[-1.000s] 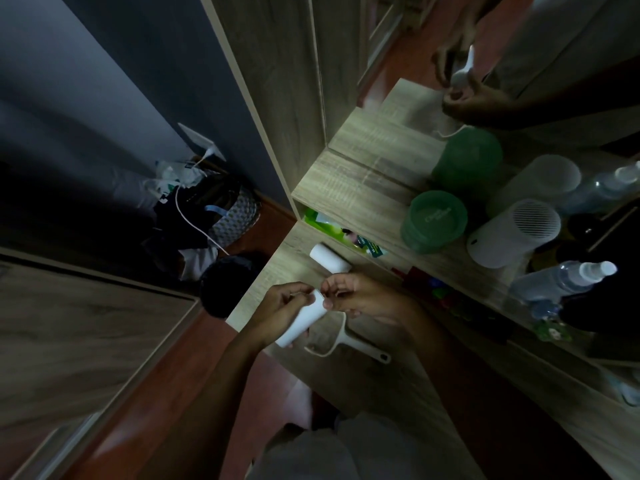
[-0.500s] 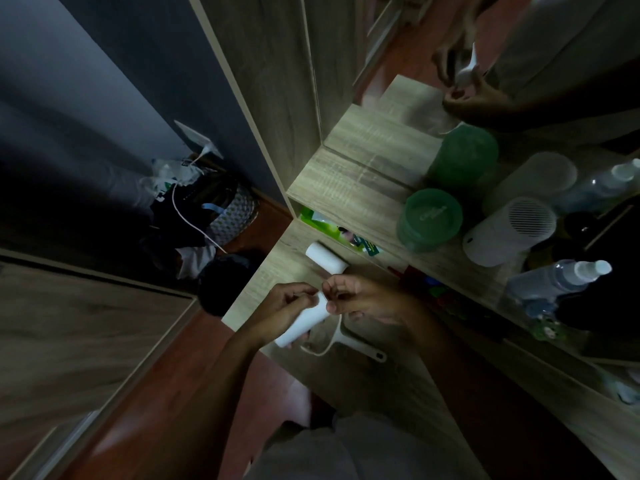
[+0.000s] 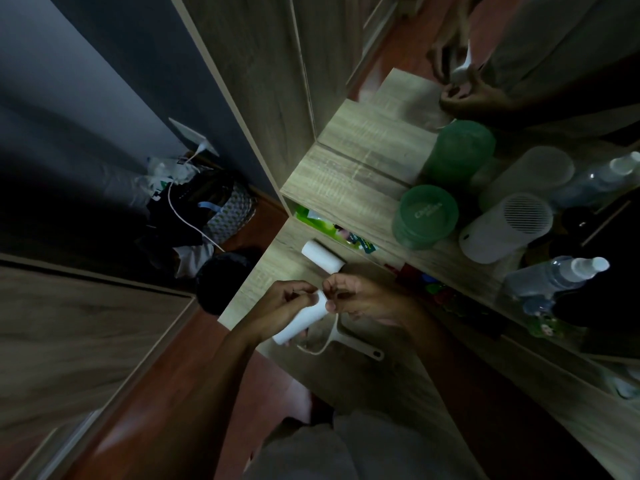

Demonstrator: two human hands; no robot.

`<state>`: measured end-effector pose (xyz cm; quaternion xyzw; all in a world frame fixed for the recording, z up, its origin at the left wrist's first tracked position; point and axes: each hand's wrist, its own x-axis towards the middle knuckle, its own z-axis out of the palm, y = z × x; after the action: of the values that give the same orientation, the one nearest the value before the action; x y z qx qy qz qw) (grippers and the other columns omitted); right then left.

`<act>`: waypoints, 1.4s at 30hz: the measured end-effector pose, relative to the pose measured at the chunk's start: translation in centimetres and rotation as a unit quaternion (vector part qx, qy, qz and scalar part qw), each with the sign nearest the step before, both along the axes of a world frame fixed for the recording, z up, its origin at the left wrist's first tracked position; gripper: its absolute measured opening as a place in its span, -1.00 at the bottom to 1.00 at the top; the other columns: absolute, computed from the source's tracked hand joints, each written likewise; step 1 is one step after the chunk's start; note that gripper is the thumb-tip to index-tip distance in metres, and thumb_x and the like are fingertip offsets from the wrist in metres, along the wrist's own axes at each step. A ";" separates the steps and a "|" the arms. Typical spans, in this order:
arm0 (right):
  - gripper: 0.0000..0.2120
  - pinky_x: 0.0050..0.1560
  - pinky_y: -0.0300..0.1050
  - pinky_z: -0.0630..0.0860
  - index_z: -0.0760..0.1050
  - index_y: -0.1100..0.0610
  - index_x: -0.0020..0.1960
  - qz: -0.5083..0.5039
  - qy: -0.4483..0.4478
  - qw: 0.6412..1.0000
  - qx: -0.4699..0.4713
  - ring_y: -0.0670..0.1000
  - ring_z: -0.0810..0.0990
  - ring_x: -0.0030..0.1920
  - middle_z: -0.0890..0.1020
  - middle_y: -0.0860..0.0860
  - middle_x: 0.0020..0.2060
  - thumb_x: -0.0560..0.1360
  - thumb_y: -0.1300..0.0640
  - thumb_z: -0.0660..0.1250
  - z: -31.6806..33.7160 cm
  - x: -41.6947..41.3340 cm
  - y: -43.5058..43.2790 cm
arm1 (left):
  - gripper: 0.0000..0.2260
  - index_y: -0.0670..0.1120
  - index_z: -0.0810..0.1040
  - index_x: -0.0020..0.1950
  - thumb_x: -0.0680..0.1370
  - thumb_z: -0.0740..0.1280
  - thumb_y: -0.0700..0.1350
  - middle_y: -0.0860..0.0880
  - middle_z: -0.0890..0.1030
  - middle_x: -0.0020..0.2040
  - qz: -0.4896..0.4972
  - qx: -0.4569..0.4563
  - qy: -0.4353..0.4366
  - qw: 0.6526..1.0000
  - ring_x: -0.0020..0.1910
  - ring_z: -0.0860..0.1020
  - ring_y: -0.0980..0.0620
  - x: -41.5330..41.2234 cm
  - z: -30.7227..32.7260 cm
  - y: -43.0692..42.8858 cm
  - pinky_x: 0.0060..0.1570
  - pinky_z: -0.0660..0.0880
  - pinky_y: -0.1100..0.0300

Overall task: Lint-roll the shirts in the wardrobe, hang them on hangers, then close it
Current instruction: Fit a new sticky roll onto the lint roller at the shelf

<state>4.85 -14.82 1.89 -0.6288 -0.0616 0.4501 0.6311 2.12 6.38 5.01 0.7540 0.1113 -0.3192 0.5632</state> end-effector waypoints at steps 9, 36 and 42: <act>-0.76 -0.32 -0.43 0.44 0.46 0.24 0.20 0.005 -0.016 1.000 -0.009 -0.32 0.60 -0.24 0.58 0.13 0.06 0.55 0.35 0.35 0.0 0.0 -0.2 | -0.88 0.02 0.68 -0.10 0.54 0.35 -0.13 -0.19 0.67 -0.24 -0.021 -0.002 -0.021 1.000 -0.37 0.64 -0.30 0.3 0.2 -0.1 -0.38 0.58 -0.17; -0.76 -0.01 0.18 0.63 0.52 0.04 -0.17 -0.320 -0.125 0.892 -0.295 0.09 0.67 -0.09 0.67 0.06 -0.17 0.36 0.26 0.56 -13.2 -1.1 0.4 | -0.68 -0.06 0.46 0.37 0.66 0.20 0.02 -0.22 0.63 0.04 0.419 -0.147 0.083 0.892 -0.21 0.63 -0.04 0.5 -0.1 0.0 -0.36 0.57 0.16; -0.86 0.11 0.03 0.62 0.61 0.17 0.08 -0.368 -0.103 0.894 -0.232 0.01 0.66 -0.02 0.67 0.02 -0.06 0.53 0.21 0.42 -7.0 -2.7 1.2 | -0.81 -0.12 0.48 0.17 0.68 0.20 -0.03 -0.16 0.57 0.08 0.443 -0.155 0.051 0.882 0.00 0.60 -0.07 -0.1 0.1 0.0 0.10 0.55 -0.09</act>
<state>2.19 -13.60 -5.12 -0.7782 0.2155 0.1197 0.5776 2.01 6.34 5.16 0.5121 0.4113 -0.0879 0.7489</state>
